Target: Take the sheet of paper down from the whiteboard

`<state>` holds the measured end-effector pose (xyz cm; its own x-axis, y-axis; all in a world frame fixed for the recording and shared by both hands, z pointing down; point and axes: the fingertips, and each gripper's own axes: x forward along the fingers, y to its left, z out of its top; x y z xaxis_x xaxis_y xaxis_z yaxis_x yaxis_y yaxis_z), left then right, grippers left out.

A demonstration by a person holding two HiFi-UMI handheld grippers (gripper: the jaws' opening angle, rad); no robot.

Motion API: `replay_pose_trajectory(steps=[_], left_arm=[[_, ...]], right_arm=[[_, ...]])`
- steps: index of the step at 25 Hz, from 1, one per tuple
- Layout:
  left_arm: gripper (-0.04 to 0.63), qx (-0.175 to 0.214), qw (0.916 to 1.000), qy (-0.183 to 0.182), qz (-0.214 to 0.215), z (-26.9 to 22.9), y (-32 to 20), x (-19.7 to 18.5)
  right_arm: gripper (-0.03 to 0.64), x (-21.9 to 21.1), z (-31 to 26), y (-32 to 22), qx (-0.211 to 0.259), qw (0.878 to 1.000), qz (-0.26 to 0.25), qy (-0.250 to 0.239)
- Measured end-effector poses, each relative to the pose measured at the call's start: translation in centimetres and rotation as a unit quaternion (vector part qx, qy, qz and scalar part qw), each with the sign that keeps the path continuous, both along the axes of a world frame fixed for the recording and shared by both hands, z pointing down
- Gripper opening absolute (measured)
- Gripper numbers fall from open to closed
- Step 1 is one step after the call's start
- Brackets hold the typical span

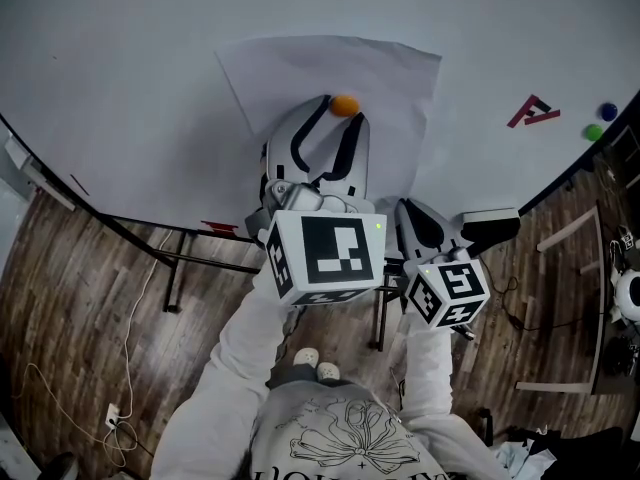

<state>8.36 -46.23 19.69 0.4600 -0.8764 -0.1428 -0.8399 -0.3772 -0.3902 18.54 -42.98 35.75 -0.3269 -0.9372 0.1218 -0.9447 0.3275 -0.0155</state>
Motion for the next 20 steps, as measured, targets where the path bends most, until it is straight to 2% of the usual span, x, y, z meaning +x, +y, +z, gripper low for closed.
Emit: replay_pose_trajectory(steps=[4, 12, 16, 20], left_arm=[[0.12, -0.003, 1.0, -0.004, 0.0, 0.0, 0.0, 0.0], [0.11, -0.022, 0.9995, 0.019, 0.015, -0.2, 0.1, -0.2], [0.11, -0.008, 0.999, 0.039, 0.021, -1.5, 1.0, -1.0], [0.112, 0.001, 0.999, 0.043, 0.009, -2.3, 1.2, -2.2]], right_arm=[[0.003, 0.0, -0.1, 0.1, -0.001, 1.0, 0.003, -0.002], [0.003, 1.2, -1.2, 0.6, 0.01, 1.0, 0.019, -0.008], [0.003, 2.5, -2.3, 0.9, 0.021, 0.999, 0.035, -0.009], [0.003, 3.9, -3.1, 1.0, 0.029, 0.998, 0.048, -0.007]])
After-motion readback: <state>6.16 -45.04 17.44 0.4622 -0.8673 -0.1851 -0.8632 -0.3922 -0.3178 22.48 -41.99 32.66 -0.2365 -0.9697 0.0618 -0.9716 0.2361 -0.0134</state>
